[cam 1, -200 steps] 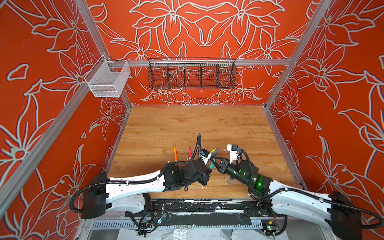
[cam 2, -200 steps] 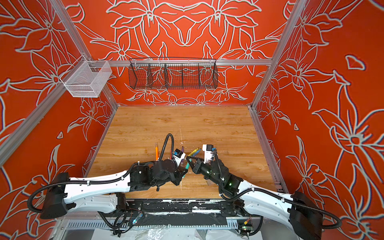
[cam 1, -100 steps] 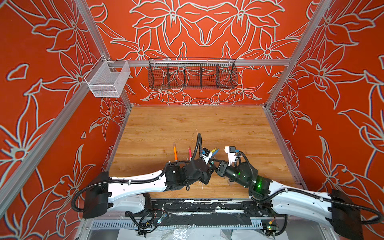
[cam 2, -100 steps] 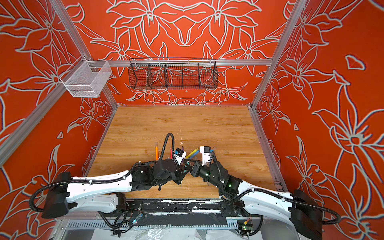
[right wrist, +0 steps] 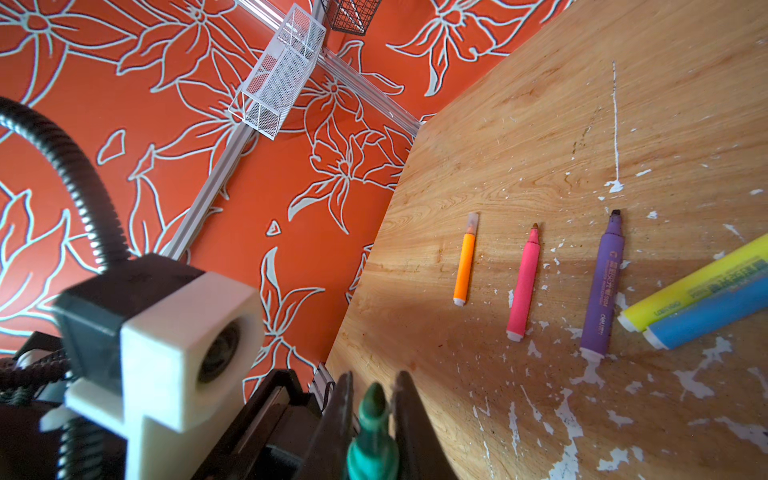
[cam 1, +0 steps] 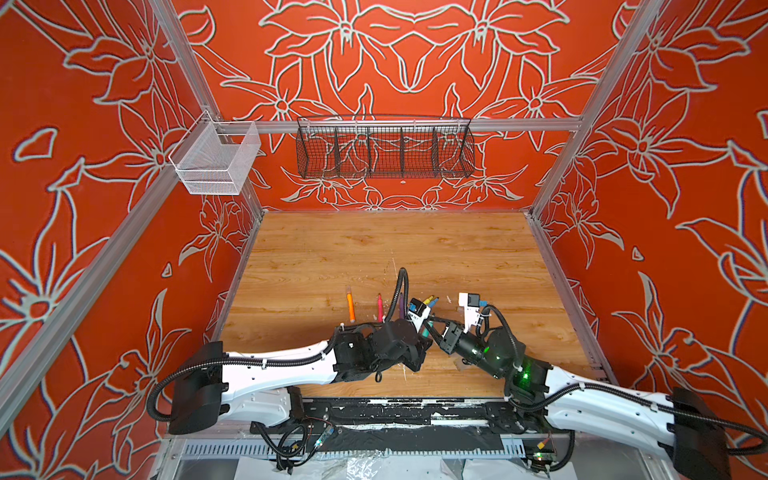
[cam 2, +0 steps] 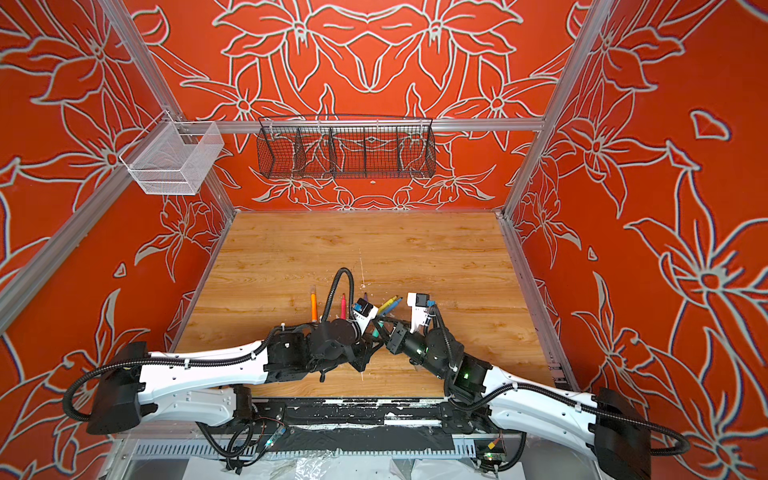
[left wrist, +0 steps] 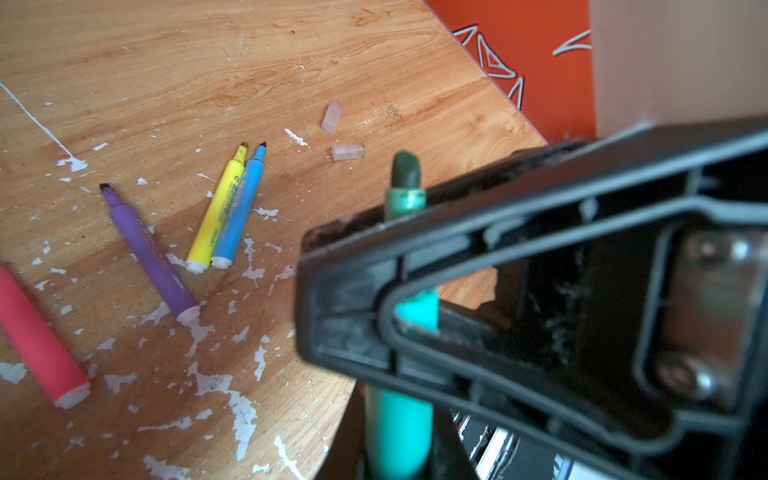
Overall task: Insert the pens into the pen caps
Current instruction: 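Move the right gripper away toward the translucent caps on the table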
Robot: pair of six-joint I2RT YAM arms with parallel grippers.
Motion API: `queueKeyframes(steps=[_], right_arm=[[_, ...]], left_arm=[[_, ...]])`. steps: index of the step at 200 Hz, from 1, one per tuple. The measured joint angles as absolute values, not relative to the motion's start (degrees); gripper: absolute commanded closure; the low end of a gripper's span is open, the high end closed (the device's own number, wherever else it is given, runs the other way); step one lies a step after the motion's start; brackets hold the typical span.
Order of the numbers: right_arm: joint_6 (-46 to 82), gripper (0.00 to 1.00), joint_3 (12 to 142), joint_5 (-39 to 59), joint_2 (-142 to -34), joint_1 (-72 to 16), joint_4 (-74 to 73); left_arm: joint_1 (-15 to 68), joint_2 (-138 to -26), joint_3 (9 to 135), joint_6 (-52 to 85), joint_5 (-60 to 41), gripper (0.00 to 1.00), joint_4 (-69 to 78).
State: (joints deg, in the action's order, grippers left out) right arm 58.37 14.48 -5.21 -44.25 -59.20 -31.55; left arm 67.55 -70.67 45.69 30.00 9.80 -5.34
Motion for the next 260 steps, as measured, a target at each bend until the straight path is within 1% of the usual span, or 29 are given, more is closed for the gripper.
queueKeyframes(steps=[7,14,33,49,77,92,107,129,143,156,170,196,205,225,242,260], right_arm=[[58.26,0.71,14.50,-5.23,-44.36,-59.20,-31.55],[57.91,0.67,14.55,-5.39,-44.45,-59.20,-31.27],[55.66,0.63,16.14,-7.09,-43.97,-59.20,-25.91],[52.77,0.59,19.16,-11.73,-42.11,-59.27,-17.98],[47.68,0.56,24.05,-23.94,-39.13,-59.02,-4.58],[44.73,0.56,26.68,-29.93,-40.03,-57.60,2.48],[42.83,0.57,29.06,-32.56,-42.54,-53.60,8.27],[40.69,0.55,29.95,-28.97,-48.12,-42.92,11.79],[39.29,0.51,29.93,-25.02,-52.64,-37.23,12.51],[37.85,0.46,29.93,-21.12,-56.60,-34.02,12.40],[36.36,0.44,29.98,-17.43,-60.69,-31.90,11.40],[34.52,0.36,31.29,-11.40,-68.99,-28.38,9.61],[33.85,0.35,32.25,-9.93,-71.66,-27.38,9.08],[32.95,0.32,35.40,-7.64,-77.30,-25.69,8.45],[32.16,0.27,37.74,-6.63,-81.03,-24.95,7.73],[31.44,0.26,39.03,-6.00,-83.79,-24.58,6.74]], left_arm=[[67.55,-70.67,45.65,30.02,9.80,1.00,-5.34],[67.53,-70.67,45.60,30.13,10.09,1.00,-5.45],[66.76,-70.67,45.32,30.98,10.44,1.00,-5.74],[63.99,-70.52,44.25,32.27,9.78,1.00,-5.67],[56.55,-68.38,39.03,34.85,7.99,1.00,-5.21],[55.29,-66.81,36.99,35.44,7.84,1.00,-5.96],[55.24,-64.82,36.12,35.62,7.55,1.00,-6.79],[55.27,-61.47,35.38,35.64,7.29,1.00,-6.81],[55.27,-59.66,34.94,35.66,7.27,1.00,-6.72],[55.27,-58.50,34.54,35.66,7.14,1.00,-6.76],[55.27,-57.78,34.11,35.73,6.96,1.00,-6.79],[55.27,-56.51,33.54,35.86,6.61,1.00,-7.31],[55.27,-55.77,33.50,35.86,6.48,1.00,-7.44],[55.27,-54.50,33.50,35.86,6.31,1.00,-7.44],[55.27,-54.00,33.50,35.83,6.26,1.00,-7.51],[55.27,-53.80,33.50,35.83,6.17,1.00,-7.68]])
